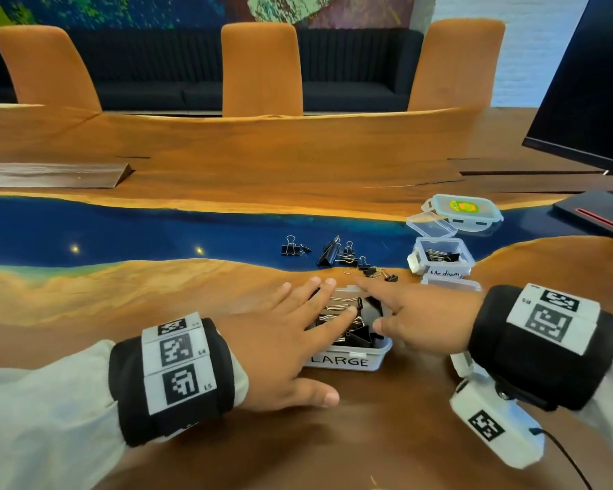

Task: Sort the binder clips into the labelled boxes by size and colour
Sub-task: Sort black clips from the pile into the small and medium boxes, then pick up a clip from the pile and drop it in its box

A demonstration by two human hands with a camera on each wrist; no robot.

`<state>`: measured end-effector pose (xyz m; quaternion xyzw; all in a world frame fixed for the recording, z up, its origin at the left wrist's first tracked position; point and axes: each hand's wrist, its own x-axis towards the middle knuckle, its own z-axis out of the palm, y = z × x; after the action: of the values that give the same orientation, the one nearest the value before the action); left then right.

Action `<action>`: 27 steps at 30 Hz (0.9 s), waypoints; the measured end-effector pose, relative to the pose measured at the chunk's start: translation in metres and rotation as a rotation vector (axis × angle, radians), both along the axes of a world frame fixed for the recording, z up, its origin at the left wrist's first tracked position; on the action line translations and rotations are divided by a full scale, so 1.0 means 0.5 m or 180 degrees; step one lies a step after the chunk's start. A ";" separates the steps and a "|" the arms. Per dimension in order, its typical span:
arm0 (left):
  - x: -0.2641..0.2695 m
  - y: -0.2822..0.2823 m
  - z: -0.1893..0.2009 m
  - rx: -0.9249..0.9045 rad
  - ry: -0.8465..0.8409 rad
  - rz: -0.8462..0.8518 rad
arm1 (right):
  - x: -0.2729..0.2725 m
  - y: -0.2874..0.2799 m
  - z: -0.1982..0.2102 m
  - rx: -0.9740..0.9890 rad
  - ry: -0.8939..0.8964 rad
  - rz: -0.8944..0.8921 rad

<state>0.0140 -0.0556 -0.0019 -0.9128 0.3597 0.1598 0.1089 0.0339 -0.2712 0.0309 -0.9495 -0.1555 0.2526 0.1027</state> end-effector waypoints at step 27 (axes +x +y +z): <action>0.110 0.073 0.040 -0.0626 0.0008 0.1083 | 0.046 -0.107 0.069 0.0478 -0.0604 -0.0331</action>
<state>0.0688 -0.0193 0.0180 -0.9665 0.2143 0.1411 -0.0098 0.0569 -0.3245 0.0652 -0.9655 -0.1335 0.1435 0.1712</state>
